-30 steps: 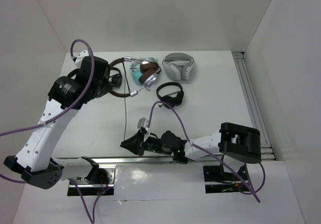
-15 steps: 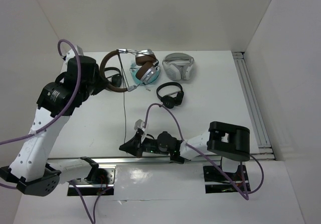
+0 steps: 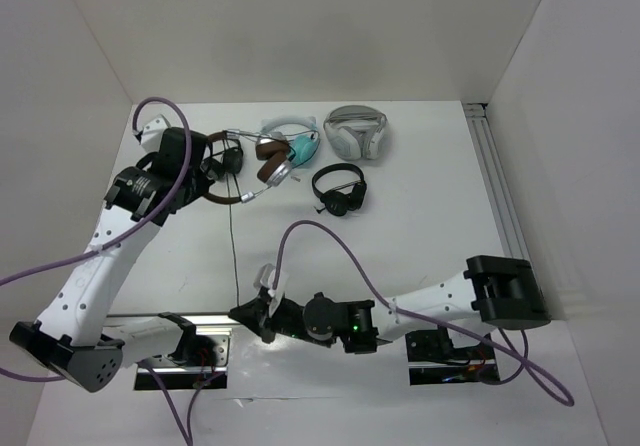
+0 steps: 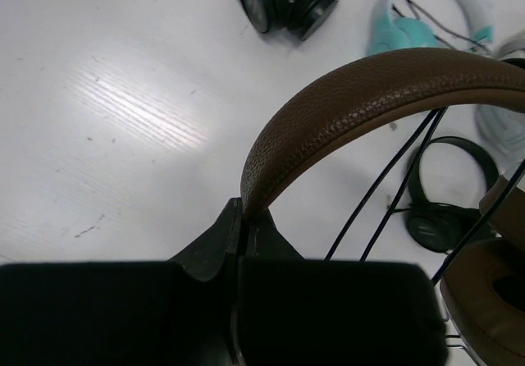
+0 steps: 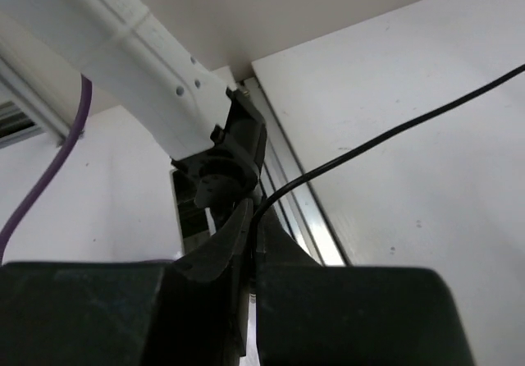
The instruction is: Wrap the headphones
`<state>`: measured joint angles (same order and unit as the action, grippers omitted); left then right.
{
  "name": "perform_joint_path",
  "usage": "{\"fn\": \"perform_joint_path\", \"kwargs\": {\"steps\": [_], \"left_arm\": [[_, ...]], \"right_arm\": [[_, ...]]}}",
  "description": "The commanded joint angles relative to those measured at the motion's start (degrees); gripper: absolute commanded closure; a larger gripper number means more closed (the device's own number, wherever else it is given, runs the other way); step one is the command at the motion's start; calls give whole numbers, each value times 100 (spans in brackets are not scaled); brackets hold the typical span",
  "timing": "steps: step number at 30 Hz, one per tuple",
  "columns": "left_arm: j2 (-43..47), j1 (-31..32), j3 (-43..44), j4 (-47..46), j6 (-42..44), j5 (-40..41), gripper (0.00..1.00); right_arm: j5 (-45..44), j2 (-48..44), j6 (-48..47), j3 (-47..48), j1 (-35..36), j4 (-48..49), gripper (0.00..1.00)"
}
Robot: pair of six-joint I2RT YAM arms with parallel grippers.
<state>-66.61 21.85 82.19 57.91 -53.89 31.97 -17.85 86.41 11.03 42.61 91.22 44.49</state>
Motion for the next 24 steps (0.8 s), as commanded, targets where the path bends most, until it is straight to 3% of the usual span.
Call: {"fn": "perform_joint_path", "kwargs": {"steps": [1, 10, 15, 24], "left_arm": [[95, -233, -89, -640, 272, 118, 100], [437, -637, -440, -702, 1371, -323, 100], [386, -1006, -563, -754, 1749, -505, 100], [570, -744, -1460, -1229, 2515, -1535, 100]], "right_arm": [[-1473, -396, -574, 798, 387, -1537, 100], [-2337, -572, -1085, 1874, 520, -4165, 100], [-2653, -793, -1383, 2216, 800, -4982, 100], [-3681, -793, -1963, 2990, 854, -6189, 100]]}}
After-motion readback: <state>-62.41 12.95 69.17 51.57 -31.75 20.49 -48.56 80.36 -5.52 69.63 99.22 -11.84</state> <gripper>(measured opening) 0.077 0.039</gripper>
